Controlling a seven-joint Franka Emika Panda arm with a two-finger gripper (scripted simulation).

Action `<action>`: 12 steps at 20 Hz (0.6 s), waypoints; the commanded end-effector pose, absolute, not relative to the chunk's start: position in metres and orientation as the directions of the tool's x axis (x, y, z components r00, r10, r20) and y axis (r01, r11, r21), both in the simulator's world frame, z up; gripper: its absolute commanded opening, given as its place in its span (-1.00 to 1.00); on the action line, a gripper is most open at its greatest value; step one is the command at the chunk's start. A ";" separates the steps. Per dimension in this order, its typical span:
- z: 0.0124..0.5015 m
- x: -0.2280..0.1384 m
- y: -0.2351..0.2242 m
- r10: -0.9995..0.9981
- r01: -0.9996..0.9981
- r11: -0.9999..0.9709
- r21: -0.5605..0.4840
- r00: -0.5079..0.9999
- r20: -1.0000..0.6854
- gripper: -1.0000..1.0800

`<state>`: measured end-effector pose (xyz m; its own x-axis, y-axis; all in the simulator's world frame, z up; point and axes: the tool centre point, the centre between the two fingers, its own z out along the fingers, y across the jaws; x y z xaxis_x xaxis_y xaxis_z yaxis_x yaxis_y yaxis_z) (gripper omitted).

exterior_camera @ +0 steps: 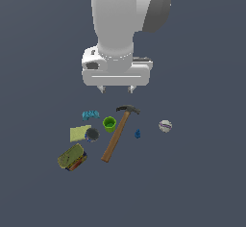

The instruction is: Pick up a designated object from a clutter of objects.

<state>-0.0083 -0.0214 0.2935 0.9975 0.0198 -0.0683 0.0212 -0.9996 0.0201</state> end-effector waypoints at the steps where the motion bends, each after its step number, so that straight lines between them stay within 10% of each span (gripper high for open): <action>1: 0.292 -0.008 -0.022 0.014 0.016 -1.000 0.019 0.998 -0.068 0.92; 12: 0.258 -0.007 -0.039 -0.159 -0.160 -0.987 -0.004 0.985 -0.063 0.92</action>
